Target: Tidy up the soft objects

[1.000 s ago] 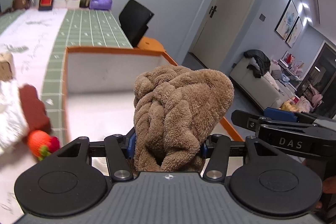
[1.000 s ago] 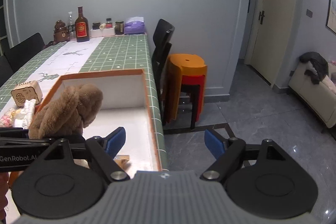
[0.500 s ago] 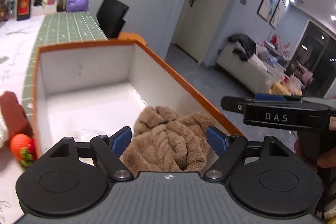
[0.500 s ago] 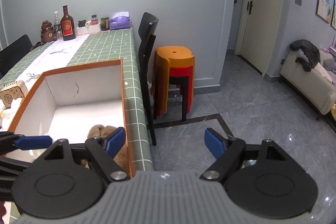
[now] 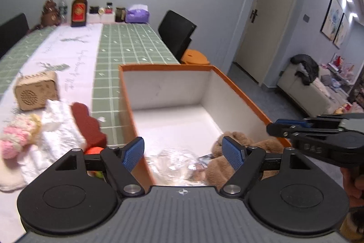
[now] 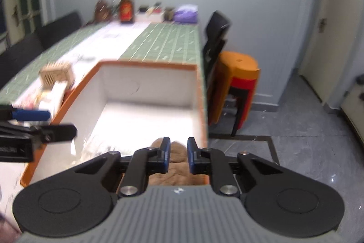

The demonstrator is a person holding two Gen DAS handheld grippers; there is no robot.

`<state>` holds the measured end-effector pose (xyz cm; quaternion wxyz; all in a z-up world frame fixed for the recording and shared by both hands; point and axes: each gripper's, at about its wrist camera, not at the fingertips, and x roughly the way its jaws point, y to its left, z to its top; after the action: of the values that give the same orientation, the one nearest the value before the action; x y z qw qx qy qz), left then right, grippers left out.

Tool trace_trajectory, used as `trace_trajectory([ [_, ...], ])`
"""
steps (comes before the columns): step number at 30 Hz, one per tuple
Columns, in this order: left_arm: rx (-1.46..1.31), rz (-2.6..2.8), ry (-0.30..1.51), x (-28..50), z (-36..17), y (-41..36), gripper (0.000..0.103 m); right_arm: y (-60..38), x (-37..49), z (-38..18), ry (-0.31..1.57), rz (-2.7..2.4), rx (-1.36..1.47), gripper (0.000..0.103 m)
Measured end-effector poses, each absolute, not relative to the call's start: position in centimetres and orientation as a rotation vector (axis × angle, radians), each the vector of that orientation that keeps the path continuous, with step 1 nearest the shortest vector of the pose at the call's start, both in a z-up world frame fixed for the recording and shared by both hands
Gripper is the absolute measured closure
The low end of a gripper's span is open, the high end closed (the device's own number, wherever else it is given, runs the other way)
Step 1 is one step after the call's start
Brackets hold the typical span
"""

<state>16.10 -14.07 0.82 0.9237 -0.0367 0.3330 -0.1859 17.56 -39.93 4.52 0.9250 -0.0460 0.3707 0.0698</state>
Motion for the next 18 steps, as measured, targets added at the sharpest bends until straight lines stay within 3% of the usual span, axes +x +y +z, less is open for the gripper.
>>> trace_trajectory([
  [8, -0.076, -0.309, 0.703, 16.2, 0.7, -11.5, 0.012, -37.4, 20.3, 1.9, 0.982, 0.269, -0.260, 0.097],
  [18, -0.087, -0.259, 0.730, 16.3, 0.1, -9.8, 0.012, -36.1, 21.3, -0.2, 1.131, 0.374, -0.459, 0.098],
])
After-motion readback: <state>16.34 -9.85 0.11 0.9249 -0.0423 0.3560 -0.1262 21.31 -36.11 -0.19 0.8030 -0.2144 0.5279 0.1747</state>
